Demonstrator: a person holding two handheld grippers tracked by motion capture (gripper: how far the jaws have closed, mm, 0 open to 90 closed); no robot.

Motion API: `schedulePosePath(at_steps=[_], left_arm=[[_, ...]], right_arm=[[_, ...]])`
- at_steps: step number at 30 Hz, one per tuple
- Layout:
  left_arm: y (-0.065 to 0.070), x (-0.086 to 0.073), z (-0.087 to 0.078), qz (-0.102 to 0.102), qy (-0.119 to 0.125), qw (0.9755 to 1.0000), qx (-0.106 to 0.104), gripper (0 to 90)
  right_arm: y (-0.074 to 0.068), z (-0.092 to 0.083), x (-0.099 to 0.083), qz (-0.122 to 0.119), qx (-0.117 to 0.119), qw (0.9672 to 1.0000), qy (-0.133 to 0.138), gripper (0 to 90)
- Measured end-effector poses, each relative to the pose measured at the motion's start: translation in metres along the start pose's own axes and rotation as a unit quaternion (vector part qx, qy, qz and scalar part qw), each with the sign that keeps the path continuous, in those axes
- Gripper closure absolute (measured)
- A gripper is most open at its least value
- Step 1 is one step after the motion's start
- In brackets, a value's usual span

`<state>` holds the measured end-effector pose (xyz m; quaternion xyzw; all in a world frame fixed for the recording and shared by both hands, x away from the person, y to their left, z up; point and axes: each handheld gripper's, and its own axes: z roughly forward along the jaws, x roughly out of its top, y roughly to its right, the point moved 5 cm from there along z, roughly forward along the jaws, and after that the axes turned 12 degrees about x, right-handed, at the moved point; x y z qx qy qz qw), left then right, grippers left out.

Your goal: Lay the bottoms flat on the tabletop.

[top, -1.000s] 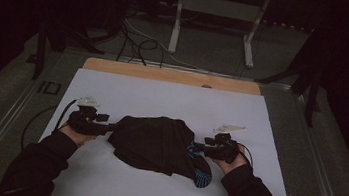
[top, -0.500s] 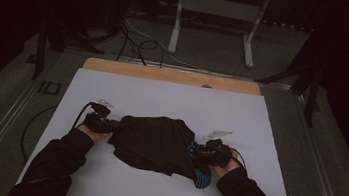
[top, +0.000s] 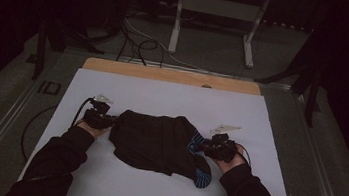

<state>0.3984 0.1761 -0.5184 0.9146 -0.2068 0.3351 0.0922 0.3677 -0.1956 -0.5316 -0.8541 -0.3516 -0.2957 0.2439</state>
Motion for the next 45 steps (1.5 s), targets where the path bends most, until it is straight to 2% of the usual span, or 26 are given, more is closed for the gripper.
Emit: schedulePosePath(at_steps=[2,4,5,6,11,14,19,21,22,24,25,26,28,33,34,36,39,41,42,43,44,45], left_arm=[[0.0,0.001,-0.001,-0.001,0.002,1.0,-0.001,89.8],[-0.001,0.004,-0.002,0.006,0.004,1.0,0.005,89.9],[-0.001,0.006,-0.002,0.006,0.006,0.9999,0.005,89.8],[0.0,0.011,-0.003,0.014,0.011,0.9998,0.011,89.8],[0.0,0.024,-0.004,0.016,0.026,0.9994,0.017,89.9],[-0.003,0.039,-0.006,0.018,0.041,0.9985,0.031,89.8],[-0.01,0.054,-0.008,0.015,0.057,0.9972,0.046,89.8],[-0.015,0.063,-0.007,0.014,0.067,0.9957,0.062,89.8],[-0.015,0.063,-0.007,0.014,0.067,0.9957,0.062,89.8],[-0.018,0.072,-0.003,0.011,0.076,0.9943,0.074,89.8],[-0.018,0.072,-0.003,0.011,0.076,0.9943,0.074,89.8],[-0.019,0.075,0.0,0.015,0.078,0.9933,0.084,89.7],[-0.021,0.081,0.005,0.013,0.083,0.9921,0.093,89.7],[-0.025,0.09,0.019,-0.004,0.082,0.9905,0.111,89.6],[-0.024,0.092,0.023,-0.006,0.083,0.99,0.114,89.5],[-0.022,0.093,0.028,-0.006,0.081,0.9906,0.11,89.4],[-0.019,0.093,0.031,0.001,0.081,0.9903,0.113,89.4],[-0.017,0.092,0.035,-0.003,0.077,0.9917,0.103,89.2],[-0.014,0.088,0.041,-0.003,0.063,0.9951,0.077,84.1],[-0.014,0.088,0.041,-0.003,0.063,0.9951,0.077,75.3],[-0.012,0.084,0.043,-0.003,0.059,0.9959,0.068,62.8],[-0.012,0.084,0.043,-0.003,0.059,0.9959,0.068,51.3]], right_arm=[[0.004,-0.007,0.006,-0.003,-0.012,0.9998,0.012,66.8],[0.007,-0.01,0.009,-0.001,-0.012,0.9998,0.017,66.9],[0.012,-0.014,0.016,0.003,-0.019,0.9993,0.032,66.9],[0.014,-0.016,0.02,0.002,-0.019,0.9993,0.033,66.9],[0.023,-0.018,0.035,0.0,-0.029,0.9988,0.04,66.9],[0.032,-0.018,0.052,-0.005,-0.04,0.9981,0.046,67.0],[0.043,-0.023,0.069,-0.004,-0.034,0.9974,0.063,67.0],[0.055,-0.027,0.079,-0.001,-0.031,0.9968,0.073,66.9],[0.055,-0.027,0.079,-0.001,-0.031,0.9968,0.073,66.9],[0.066,-0.028,0.086,0.009,-0.03,0.9964,0.079,66.9],[0.066,-0.028,0.086,0.009,-0.03,0.9964,0.079,66.9],[0.072,-0.027,0.088,0.016,-0.027,0.9967,0.074,66.8],[0.075,-0.026,0.089,0.016,-0.028,0.9968,0.073,66.9],[0.082,-0.012,0.09,0.018,-0.033,0.9976,0.058,66.7],[0.086,-0.007,0.091,0.017,-0.043,0.9974,0.055,66.6],[0.088,-0.003,0.093,0.015,-0.053,0.9972,0.052,66.6],[0.09,0.0,0.095,0.016,-0.054,0.9968,0.057,66.6],[0.093,0.003,0.097,0.016,-0.055,0.9971,0.051,65.4],[0.094,0.005,0.096,0.022,-0.06,0.9969,0.046,60.4],[0.094,0.005,0.096,0.022,-0.06,0.9969,0.046,60.4],[0.095,0.006,0.094,0.032,-0.065,0.9965,0.043,48.3],[0.095,0.006,0.094,0.032,-0.065,0.9965,0.043,48.3]])
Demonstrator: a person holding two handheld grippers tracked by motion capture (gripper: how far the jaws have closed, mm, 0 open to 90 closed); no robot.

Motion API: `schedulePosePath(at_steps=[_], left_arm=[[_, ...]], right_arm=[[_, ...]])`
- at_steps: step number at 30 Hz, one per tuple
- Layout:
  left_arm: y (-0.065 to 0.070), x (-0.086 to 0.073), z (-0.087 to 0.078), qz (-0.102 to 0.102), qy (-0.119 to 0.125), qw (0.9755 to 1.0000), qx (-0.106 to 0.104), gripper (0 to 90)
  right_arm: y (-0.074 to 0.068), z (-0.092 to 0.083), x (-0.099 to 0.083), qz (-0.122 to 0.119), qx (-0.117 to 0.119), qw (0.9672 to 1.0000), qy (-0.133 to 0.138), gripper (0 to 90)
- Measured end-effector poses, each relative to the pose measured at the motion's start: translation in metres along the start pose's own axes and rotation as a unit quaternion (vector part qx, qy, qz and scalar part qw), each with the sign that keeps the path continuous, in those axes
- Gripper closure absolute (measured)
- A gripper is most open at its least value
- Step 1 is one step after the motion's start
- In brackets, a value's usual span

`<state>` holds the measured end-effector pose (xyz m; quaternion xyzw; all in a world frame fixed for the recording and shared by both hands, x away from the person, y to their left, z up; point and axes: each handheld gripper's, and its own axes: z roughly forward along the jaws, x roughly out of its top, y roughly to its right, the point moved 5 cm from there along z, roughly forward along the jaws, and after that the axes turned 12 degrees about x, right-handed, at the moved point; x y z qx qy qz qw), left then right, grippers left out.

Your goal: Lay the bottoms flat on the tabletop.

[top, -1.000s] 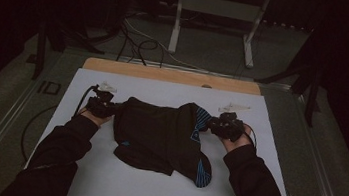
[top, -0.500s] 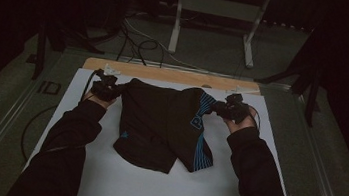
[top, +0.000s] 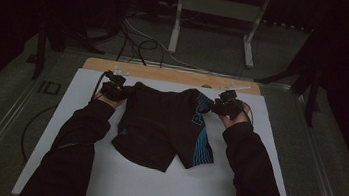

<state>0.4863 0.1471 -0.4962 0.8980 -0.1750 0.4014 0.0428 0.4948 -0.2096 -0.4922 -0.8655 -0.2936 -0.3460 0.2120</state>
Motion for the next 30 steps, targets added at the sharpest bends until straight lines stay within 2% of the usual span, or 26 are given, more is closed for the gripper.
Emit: schedulePosePath(at_steps=[1,2,3,4,5,6,7,8,9,10,11,12,13,14,15,18,20,23,30], left_arm=[[0.001,-0.003,0.001,0.0,-0.012,0.9999,-0.004,39.6],[0.004,-0.008,0.001,0.01,-0.025,0.9993,-0.025,30.8],[0.004,-0.008,0.001,0.01,-0.025,0.9993,-0.025,25.2],[0.006,-0.011,-0.001,0.014,-0.025,0.9989,-0.036,20.6],[0.006,-0.011,-0.001,0.014,-0.025,0.9989,-0.036,17.4],[0.007,-0.012,-0.003,0.016,-0.023,0.9983,-0.052,17.4],[0.01,-0.014,-0.007,0.021,-0.016,0.9971,-0.072,13.1],[0.01,-0.014,-0.007,0.021,-0.016,0.9971,-0.072,11.0],[0.012,-0.015,-0.01,0.025,-0.009,0.9959,-0.087,7.9],[0.012,-0.015,-0.01,0.025,-0.009,0.9959,-0.087,7.3],[0.015,-0.015,-0.014,0.029,-0.003,0.9948,-0.098,6.9],[0.015,-0.015,-0.014,0.029,-0.003,0.9948,-0.098,5.9],[0.017,-0.016,-0.018,0.032,0.007,0.9937,-0.107,5.1],[0.017,-0.016,-0.018,0.032,0.007,0.9937,-0.107,4.7],[0.019,-0.016,-0.021,0.035,0.011,0.9931,-0.112,4.2],[0.023,-0.018,-0.027,0.043,0.02,0.9909,-0.126,2.6],[0.026,-0.021,-0.031,0.047,0.024,0.9893,-0.136,2.6],[0.028,-0.023,-0.036,0.05,0.027,0.9882,-0.142,2.6],[0.034,-0.033,-0.058,0.061,0.042,0.9836,-0.165,3.0]], right_arm=[[-0.001,-0.003,-0.002,-0.001,0.0,0.9999,0.014,40.3],[-0.001,-0.005,-0.003,0.0,-0.002,0.9999,0.015,35.9],[-0.001,-0.005,-0.003,0.0,-0.002,0.9999,0.015,35.9],[-0.002,-0.008,-0.005,0.004,0.007,0.9997,0.023,29.0],[-0.002,-0.008,-0.005,0.004,0.007,0.9997,0.023,29.0],[-0.003,-0.01,-0.007,0.0,0.012,0.9997,0.023,25.8],[-0.006,-0.014,-0.009,-0.004,0.027,0.9991,0.034,21.6],[-0.006,-0.014,-0.009,-0.004,0.027,0.9991,0.034,21.6],[-0.01,-0.018,-0.011,-0.006,0.041,0.9981,0.044,18.3],[-0.013,-0.019,-0.012,-0.015,0.044,0.9979,0.044,17.5],[-0.015,-0.02,-0.012,-0.024,0.043,0.9979,0.043,16.8],[-0.015,-0.02,-0.012,-0.024,0.043,0.9979,0.043,16.8],[-0.019,-0.023,-0.013,-0.021,0.059,0.9961,0.062,15.9],[-0.022,-0.024,-0.013,-0.021,0.062,0.9956,0.067,15.8],[-0.024,-0.025,-0.014,-0.027,0.063,0.9953,0.068,15.7],[-0.03,-0.026,-0.018,-0.027,0.074,0.9949,0.064,14.8],[-0.034,-0.027,-0.021,-0.025,0.073,0.9948,0.067,14.4],[-0.036,-0.027,-0.022,-0.025,0.074,0.9947,0.066,14.4],[-0.052,-0.034,-0.034,-0.031,0.089,0.9929,0.074,14.1]])
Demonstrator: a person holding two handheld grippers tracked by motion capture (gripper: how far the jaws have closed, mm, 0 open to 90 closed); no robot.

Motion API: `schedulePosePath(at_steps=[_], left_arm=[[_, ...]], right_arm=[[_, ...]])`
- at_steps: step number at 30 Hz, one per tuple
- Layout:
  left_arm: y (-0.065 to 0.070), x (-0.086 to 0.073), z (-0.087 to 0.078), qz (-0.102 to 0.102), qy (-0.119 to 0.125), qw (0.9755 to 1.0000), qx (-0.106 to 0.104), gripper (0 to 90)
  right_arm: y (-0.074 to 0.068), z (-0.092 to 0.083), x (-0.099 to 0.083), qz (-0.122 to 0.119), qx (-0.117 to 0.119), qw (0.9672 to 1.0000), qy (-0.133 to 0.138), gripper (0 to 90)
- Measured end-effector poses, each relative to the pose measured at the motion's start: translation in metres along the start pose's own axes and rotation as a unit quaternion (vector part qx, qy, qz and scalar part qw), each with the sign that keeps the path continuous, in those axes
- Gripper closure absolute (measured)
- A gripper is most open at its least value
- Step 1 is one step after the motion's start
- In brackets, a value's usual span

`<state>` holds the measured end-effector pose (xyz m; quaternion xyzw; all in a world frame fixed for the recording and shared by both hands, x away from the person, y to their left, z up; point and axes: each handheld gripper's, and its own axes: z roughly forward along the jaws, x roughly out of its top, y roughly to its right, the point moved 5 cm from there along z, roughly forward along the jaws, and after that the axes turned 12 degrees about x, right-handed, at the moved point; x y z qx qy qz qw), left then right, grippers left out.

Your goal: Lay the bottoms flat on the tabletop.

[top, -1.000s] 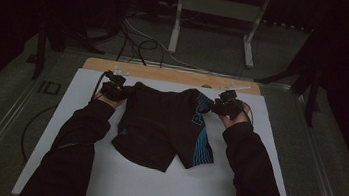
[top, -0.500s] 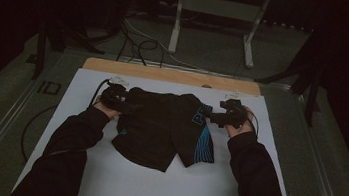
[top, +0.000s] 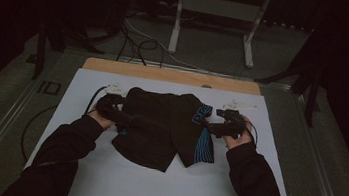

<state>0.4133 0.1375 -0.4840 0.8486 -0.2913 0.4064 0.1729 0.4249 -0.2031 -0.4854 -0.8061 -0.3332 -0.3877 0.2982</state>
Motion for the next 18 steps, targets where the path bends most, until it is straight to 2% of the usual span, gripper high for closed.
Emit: schedulePosePath(at_steps=[3,7,11,13,15,18], left_arm=[[0.005,-0.005,-0.009,0.013,0.003,0.9999,-0.004,3.0],[0.012,-0.016,-0.021,0.032,0.004,0.9994,-0.015,3.3],[0.017,-0.032,-0.036,0.04,0.005,0.9989,-0.026,7.0],[0.018,-0.041,-0.043,0.046,0.009,0.9986,-0.025,13.7],[0.021,-0.05,-0.048,0.052,0.005,0.9981,-0.032,17.3],[0.022,-0.069,-0.05,0.07,-0.021,0.997,-0.025,22.2]], right_arm=[[-0.009,-0.002,-0.005,-0.003,0.007,1.0,-0.004,14.1],[-0.022,-0.006,-0.013,0.001,0.022,0.9998,0.004,14.1],[-0.038,-0.008,-0.022,-0.002,0.037,0.9993,-0.004,13.9],[-0.046,-0.009,-0.024,-0.006,0.043,0.999,-0.008,13.9],[-0.051,-0.01,-0.026,-0.013,0.044,0.9989,-0.009,13.9],[-0.057,-0.013,-0.029,-0.014,0.048,0.9987,-0.011,14.0]])
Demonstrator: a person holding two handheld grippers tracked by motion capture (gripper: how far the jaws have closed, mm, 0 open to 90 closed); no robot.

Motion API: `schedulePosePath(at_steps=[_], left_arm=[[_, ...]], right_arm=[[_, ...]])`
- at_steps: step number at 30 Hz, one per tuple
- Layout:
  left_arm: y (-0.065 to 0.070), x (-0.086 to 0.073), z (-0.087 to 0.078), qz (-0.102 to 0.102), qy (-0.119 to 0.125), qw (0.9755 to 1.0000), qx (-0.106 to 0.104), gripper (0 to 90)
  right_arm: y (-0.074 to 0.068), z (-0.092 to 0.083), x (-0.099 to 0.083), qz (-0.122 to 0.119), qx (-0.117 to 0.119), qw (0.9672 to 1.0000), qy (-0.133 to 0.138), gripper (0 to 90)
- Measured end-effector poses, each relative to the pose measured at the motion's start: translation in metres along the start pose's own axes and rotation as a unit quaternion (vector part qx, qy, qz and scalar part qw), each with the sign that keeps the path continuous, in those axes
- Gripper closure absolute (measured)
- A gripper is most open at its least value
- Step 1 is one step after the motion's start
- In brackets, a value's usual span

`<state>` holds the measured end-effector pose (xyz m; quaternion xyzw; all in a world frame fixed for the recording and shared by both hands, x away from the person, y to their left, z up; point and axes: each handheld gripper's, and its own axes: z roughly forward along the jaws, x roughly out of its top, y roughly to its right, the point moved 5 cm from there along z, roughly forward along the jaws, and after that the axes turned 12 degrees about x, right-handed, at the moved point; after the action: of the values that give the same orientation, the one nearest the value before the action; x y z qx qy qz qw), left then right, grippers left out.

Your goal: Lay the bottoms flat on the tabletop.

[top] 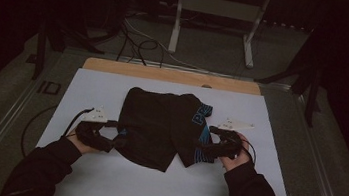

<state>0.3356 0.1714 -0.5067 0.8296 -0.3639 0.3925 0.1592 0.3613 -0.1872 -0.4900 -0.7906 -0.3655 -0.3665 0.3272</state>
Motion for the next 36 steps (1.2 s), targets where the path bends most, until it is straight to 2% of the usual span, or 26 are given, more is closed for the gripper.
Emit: schedulePosePath(at_steps=[1,3,4,5,9,10,11,15,16,17,18,22,25,26,28,29,31,36], left_arm=[[0.0,-0.006,0.001,0.002,-0.011,0.9999,0.009,22.3],[0.0,-0.018,0.002,0.004,-0.021,0.9997,0.008,27.8],[0.0,-0.018,0.002,0.004,-0.021,0.9997,0.008,28.6],[-0.001,-0.029,0.004,0.02,-0.034,0.999,0.022,34.1],[-0.002,-0.033,0.009,0.02,-0.035,0.9987,0.03,47.3],[-0.003,-0.035,0.014,0.024,-0.046,0.9981,0.034,47.7],[-0.003,-0.035,0.014,0.024,-0.046,0.9981,0.034,51.0],[-0.004,-0.038,0.017,0.023,-0.052,0.9974,0.044,71.4],[-0.004,-0.038,0.017,0.023,-0.052,0.9974,0.044,71.4],[-0.003,-0.036,0.011,0.025,-0.048,0.9968,0.058,84.6],[-0.002,-0.035,0.008,0.024,-0.043,0.997,0.059,88.1],[0.002,-0.033,0.003,0.027,-0.04,0.9968,0.064,89.0],[0.015,-0.035,-0.006,0.037,-0.042,0.9961,0.068,89.1],[0.018,-0.036,-0.008,0.046,-0.043,0.9953,0.073,89.1],[0.018,-0.036,-0.008,0.046,-0.043,0.9953,0.073,89.1],[0.026,-0.036,-0.018,0.058,-0.04,0.9944,0.079,89.0],[0.03,-0.037,-0.024,0.066,-0.037,0.9934,0.086,89.0],[0.036,-0.044,-0.031,0.07,-0.046,0.9932,0.081,88.8]], right_arm=[[-0.001,-0.001,-0.002,-0.002,-0.001,1.0,-0.002,14.0],[-0.003,-0.002,-0.006,-0.002,0.001,1.0,-0.007,14.0],[-0.003,-0.002,-0.006,-0.002,0.001,1.0,-0.007,14.0],[-0.004,-0.002,-0.013,0.001,0.002,0.9999,-0.012,14.0],[-0.004,-0.003,-0.019,0.007,0.005,0.9998,-0.016,14.2],[-0.005,-0.003,-0.019,0.008,0.005,0.9998,-0.016,14.2],[-0.005,-0.003,-0.019,0.008,0.005,0.9998,-0.016,14.2],[-0.006,-0.004,-0.019,0.006,0.006,0.9998,-0.016,14.3],[-0.007,-0.004,-0.018,0.005,0.007,0.9998,-0.016,14.3],[-0.006,-0.004,-0.019,0.002,0.004,0.9998,-0.019,14.5],[-0.006,-0.004,-0.019,0.001,0.005,0.9998,-0.019,14.5],[-0.006,-0.005,-0.019,0.001,0.004,0.9998,-0.019,14.5],[-0.007,-0.007,-0.018,0.004,0.005,0.9999,-0.015,14.5],[-0.008,-0.008,-0.018,0.004,0.004,0.9999,-0.015,14.5],[-0.008,-0.008,-0.018,0.003,0.005,0.9999,-0.016,14.5],[-0.009,-0.009,-0.019,0.004,0.006,0.9999,-0.015,14.5],[-0.01,-0.009,-0.019,0.006,0.009,0.9998,-0.014,14.5],[-0.014,-0.01,-0.019,-0.001,0.011,0.9998,-0.014,14.5]])
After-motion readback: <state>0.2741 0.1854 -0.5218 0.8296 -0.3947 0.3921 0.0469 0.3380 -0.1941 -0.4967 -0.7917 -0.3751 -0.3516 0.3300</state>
